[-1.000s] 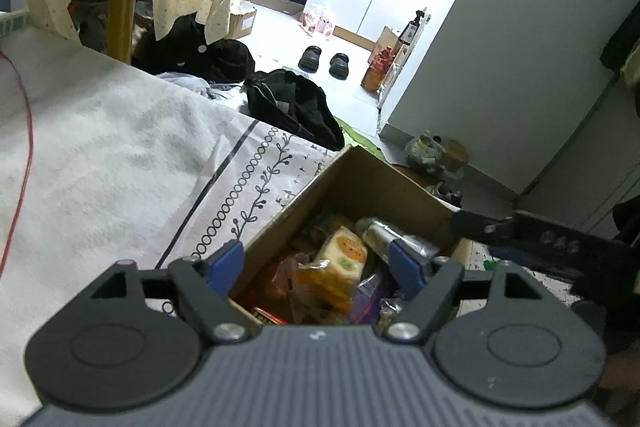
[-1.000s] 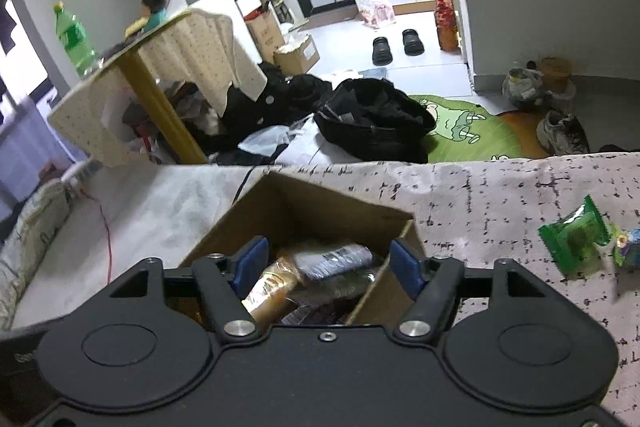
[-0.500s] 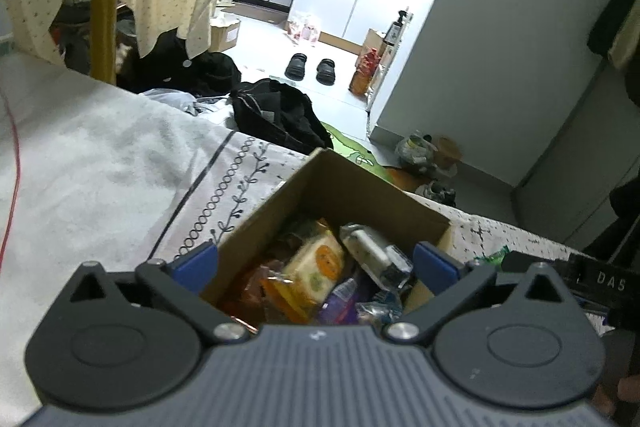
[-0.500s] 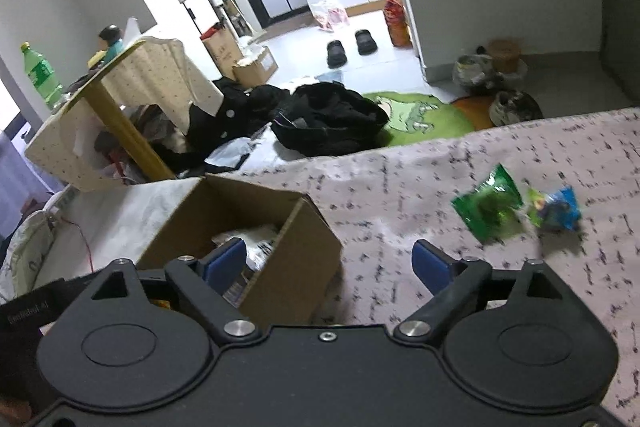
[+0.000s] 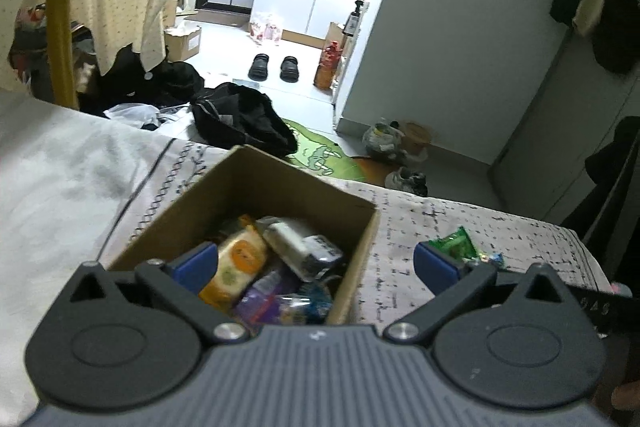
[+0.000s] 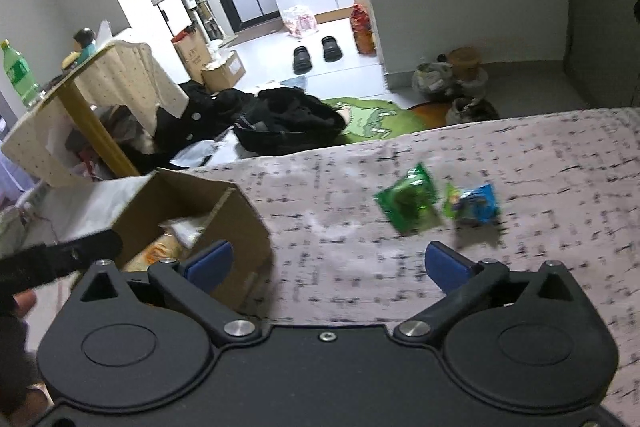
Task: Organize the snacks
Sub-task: 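Withdraw both grippers toward the small green and blue candies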
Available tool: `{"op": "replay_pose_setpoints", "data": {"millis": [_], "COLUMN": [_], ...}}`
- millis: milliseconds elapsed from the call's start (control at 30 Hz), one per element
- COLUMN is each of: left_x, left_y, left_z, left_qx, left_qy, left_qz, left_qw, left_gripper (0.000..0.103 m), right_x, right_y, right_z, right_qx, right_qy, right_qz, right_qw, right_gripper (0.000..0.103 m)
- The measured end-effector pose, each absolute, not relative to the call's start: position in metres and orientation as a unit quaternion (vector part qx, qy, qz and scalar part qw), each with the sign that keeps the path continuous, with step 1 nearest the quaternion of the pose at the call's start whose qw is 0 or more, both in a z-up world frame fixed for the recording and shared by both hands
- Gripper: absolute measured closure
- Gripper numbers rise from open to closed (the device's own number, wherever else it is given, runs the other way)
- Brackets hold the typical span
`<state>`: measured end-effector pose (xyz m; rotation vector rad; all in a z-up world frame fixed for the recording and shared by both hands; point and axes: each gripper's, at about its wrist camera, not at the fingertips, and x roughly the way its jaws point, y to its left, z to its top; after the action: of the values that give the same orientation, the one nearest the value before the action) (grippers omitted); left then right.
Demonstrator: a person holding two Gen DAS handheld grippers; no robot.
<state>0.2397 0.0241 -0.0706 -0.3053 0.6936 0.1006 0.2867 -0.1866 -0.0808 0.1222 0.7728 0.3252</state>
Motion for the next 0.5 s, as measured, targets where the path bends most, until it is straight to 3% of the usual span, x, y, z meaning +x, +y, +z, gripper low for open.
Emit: {"op": "replay_pose_setpoints", "data": {"millis": [500], "left_x": [0.236], "left_y": [-0.03], "left_z": [-0.085], "left_qx": [-0.117], "left_qy": [0.37], "left_qz": [0.04], "left_qw": [0.921], "left_gripper": [0.0], "right_x": [0.274], "right_y": [-0.246], "right_z": [-0.093], "right_qx": [0.047], "right_qy": [0.378], "right_qz": [0.121], "right_qw": [0.917], "right_gripper": [0.0]}}
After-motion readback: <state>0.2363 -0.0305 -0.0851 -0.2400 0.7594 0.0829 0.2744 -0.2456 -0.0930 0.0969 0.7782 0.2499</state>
